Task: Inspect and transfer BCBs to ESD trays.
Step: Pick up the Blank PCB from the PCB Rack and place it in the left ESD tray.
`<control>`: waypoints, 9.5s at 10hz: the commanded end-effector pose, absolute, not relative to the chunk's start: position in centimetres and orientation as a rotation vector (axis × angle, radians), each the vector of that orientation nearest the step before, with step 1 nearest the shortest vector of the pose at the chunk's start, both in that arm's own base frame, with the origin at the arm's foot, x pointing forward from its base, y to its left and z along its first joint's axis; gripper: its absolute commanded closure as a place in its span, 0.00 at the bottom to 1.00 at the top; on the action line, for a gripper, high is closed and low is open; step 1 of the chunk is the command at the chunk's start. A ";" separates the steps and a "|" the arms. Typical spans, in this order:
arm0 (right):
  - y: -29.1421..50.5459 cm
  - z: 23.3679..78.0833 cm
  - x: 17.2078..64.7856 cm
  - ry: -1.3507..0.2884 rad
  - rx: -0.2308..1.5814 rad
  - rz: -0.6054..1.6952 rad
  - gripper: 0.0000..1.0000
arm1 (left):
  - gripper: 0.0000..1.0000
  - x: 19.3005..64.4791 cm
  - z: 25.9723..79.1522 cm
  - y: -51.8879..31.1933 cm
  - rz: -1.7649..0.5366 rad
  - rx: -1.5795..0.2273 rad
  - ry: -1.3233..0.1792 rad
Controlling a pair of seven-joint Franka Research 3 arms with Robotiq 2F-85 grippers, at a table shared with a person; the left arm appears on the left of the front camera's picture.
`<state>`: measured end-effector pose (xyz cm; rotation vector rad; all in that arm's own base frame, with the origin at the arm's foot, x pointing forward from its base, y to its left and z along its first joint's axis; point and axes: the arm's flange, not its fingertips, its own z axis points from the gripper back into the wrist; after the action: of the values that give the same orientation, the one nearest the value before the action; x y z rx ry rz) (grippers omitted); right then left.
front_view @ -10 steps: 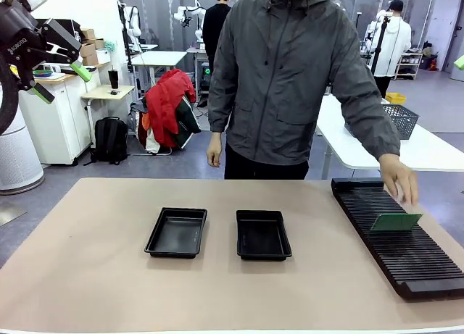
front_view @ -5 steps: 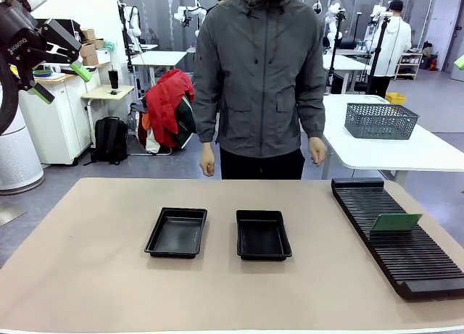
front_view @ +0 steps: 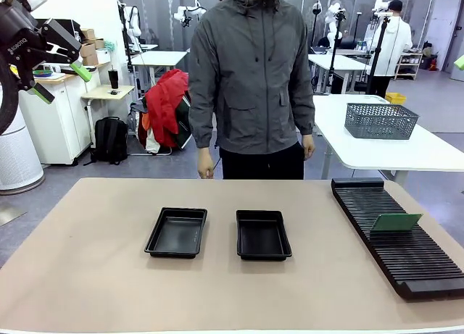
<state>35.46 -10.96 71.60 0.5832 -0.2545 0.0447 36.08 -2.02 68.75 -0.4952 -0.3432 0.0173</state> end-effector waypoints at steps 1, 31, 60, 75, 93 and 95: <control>-11.0 71.6 35.5 -0.255 0.583 0.045 0.00 | 0.00 36.1 68.8 -2.0 0.018 -0.496 -0.346; -6.9 37.8 45.3 -0.162 -0.069 1.681 0.00 | 0.00 36.1 68.8 -2.0 0.018 -0.496 -0.346; -5.7 35.0 45.6 -0.163 -0.094 1.594 0.29 | 0.00 36.1 68.8 -2.0 0.018 -0.496 -0.346; -5.6 35.5 45.7 -0.111 -0.081 1.626 0.93 | 0.00 36.1 68.8 -2.0 0.018 -0.496 -0.346; -7.3 67.8 44.2 -0.128 -0.076 1.490 1.00 | 0.00 36.1 68.8 -2.0 0.018 -0.496 -0.346; -7.9 70.1 44.8 -0.154 -0.057 1.495 1.00 | 0.00 36.1 68.8 -2.0 0.018 -0.496 -0.346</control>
<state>43.81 -7.42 69.32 -0.1004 -0.1383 1.4762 36.06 -2.02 68.87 -0.4952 -0.3457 0.0168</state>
